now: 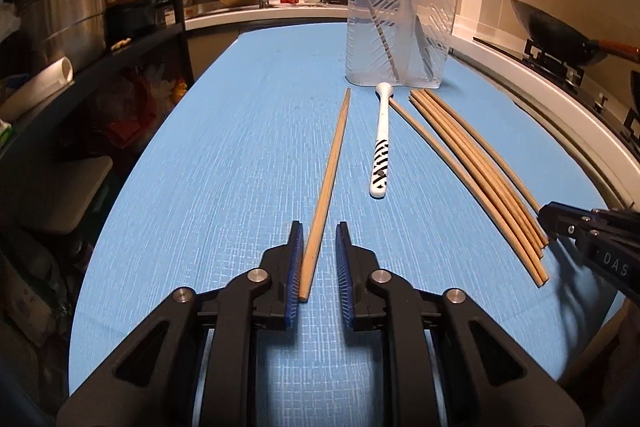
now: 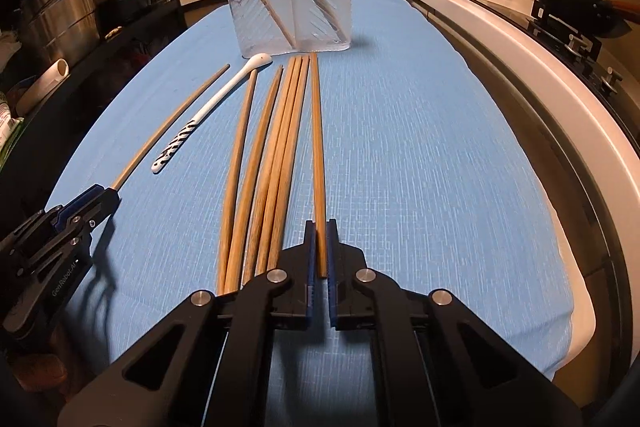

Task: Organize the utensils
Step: 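Grasp a wooden chopstick with the left tool while the right tool grasps another chopstick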

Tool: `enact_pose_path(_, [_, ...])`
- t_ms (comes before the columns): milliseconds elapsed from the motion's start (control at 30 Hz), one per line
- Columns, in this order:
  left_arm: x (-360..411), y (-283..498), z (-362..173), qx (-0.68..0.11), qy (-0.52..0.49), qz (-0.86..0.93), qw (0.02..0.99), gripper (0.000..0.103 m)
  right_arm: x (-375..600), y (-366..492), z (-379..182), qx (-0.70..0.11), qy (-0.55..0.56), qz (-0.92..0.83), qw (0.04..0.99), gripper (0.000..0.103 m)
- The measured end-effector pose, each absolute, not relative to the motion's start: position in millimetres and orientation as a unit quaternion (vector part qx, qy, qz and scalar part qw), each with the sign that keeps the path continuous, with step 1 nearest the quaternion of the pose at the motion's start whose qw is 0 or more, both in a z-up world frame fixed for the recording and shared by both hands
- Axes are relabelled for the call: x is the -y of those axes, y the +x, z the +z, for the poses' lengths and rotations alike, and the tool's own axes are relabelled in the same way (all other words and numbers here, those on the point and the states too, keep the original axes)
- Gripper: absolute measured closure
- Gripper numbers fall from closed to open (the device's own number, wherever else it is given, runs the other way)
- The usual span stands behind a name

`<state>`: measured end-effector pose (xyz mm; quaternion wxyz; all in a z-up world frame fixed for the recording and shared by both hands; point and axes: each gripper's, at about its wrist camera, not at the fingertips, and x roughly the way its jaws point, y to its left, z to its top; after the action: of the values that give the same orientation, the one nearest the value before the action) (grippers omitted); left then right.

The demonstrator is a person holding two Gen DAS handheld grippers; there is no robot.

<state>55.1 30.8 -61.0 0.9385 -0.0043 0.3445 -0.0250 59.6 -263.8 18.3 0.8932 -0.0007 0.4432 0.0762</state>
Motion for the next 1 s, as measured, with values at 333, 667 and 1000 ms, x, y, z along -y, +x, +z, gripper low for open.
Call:
enact_pose_path(333, [-27.2,51.1,-61.7,-0.335,-0.023,-0.034,0.941,0.096,292.2,63.1,18.3,-0.448,0.032,0.013,0.894,0.098])
enact_pose_path(667, [-26.2,53.0,-63.1,-0.326,-0.025,-0.028,0.945,0.096,287.8,62.0,17.1,-0.438,0.030,0.009,0.899,0.095])
enact_pose_path(1000, [-25.8,52.7,-62.9,-0.323,-0.025,-0.026,0.946,0.096,283.6,59.5,14.5,-0.416,0.025,-0.004,0.909,0.097])
